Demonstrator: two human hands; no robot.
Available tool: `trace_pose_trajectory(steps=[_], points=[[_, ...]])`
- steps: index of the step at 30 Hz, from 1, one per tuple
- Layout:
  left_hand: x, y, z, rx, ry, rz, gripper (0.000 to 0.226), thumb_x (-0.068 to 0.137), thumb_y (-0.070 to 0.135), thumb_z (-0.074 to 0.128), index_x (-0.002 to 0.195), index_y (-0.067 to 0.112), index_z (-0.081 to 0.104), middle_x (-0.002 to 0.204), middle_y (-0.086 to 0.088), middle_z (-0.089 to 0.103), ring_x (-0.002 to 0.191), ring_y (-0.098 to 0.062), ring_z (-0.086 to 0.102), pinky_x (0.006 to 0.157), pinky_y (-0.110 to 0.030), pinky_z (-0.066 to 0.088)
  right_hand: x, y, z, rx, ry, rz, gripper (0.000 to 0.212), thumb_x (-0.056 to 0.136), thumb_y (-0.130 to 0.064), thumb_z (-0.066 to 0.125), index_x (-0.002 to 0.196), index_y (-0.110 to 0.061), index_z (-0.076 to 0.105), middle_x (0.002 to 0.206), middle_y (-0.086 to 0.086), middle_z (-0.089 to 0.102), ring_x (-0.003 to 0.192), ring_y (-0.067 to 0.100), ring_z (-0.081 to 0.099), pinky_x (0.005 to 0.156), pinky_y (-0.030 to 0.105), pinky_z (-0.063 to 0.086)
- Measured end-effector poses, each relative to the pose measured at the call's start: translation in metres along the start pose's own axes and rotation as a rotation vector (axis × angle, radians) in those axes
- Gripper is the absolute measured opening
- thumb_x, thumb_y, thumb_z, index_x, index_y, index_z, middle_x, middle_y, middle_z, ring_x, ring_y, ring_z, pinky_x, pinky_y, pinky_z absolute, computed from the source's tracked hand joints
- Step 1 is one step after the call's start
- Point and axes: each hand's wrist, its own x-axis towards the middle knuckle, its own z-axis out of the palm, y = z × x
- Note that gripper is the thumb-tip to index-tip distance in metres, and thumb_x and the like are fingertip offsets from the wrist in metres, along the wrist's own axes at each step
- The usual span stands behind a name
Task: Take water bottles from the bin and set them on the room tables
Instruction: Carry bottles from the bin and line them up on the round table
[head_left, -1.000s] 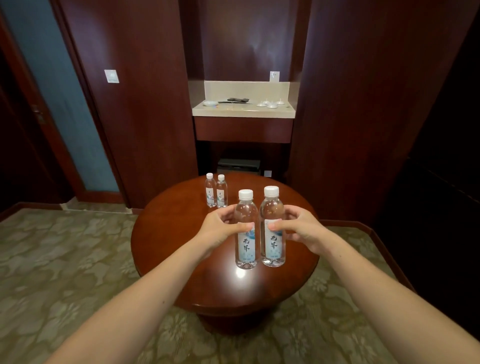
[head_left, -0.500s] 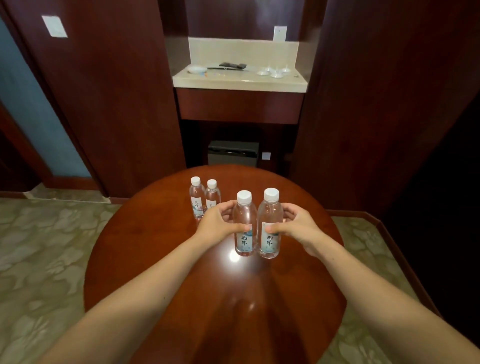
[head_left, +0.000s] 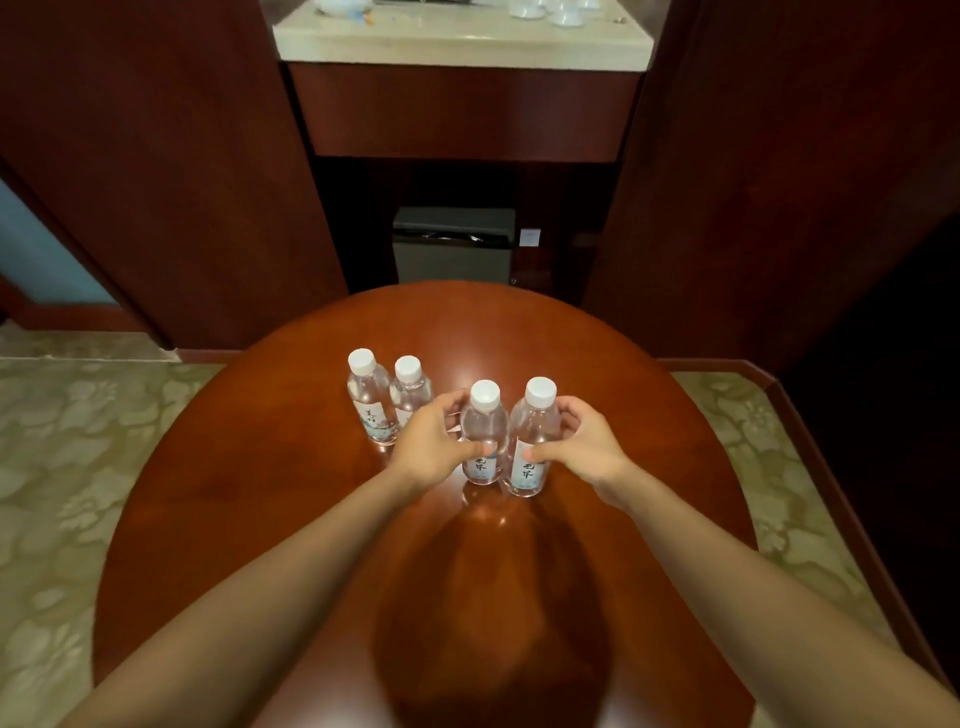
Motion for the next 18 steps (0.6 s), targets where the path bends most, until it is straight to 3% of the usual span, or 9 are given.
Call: trace_pose_trajectory(steps=[4, 8, 14, 18], points=[[0.012, -0.015, 0.005, 0.022, 0.005, -0.032, 0.089, 0.063, 0.010, 0.091, 0.140, 0.016, 0.047, 0.130, 0.002, 0.062, 0.118, -0.017, 0.059, 0.104, -0.044, 0.048, 0.015, 0.010, 0.007, -0.021, -0.008, 0.049, 0.062, 0.064, 0.016, 0.080, 0.114, -0.011, 0.056, 0.109, 0.002, 0.071, 0.103, 0.024, 0.069, 0.092, 0.040, 0.055], [0.021, -0.027, 0.009, 0.020, -0.009, -0.028, 0.081, 0.063, 0.008, 0.090, 0.133, 0.024, 0.051, 0.121, 0.009, 0.064, 0.116, -0.013, 0.060, 0.104, -0.044, 0.049, 0.024, 0.020, 0.011, -0.012, -0.008, 0.062, 0.062, 0.066, 0.019, 0.077, 0.115, -0.009, 0.053, 0.112, 0.006, 0.068, 0.098, 0.021, 0.067, 0.084, 0.032, 0.056], [0.022, -0.030, 0.010, 0.021, -0.006, -0.016, 0.079, 0.065, 0.007, 0.088, 0.133, 0.022, 0.052, 0.126, 0.007, 0.063, 0.119, -0.013, 0.058, 0.107, -0.043, 0.046, 0.027, 0.029, 0.012, -0.002, -0.011, 0.052, 0.065, 0.067, 0.017, 0.078, 0.115, -0.017, 0.050, 0.119, 0.006, 0.065, 0.109, 0.023, 0.065, 0.095, 0.039, 0.054], [0.016, -0.028, 0.015, -0.017, -0.011, -0.011, 0.075, 0.068, 0.010, 0.086, 0.132, 0.027, 0.051, 0.128, 0.006, 0.063, 0.120, -0.013, 0.058, 0.109, -0.043, 0.044, 0.020, 0.027, 0.011, -0.105, -0.063, 0.051, 0.070, 0.066, 0.015, 0.079, 0.119, -0.017, 0.047, 0.117, 0.004, 0.062, 0.108, 0.021, 0.061, 0.088, 0.031, 0.054]])
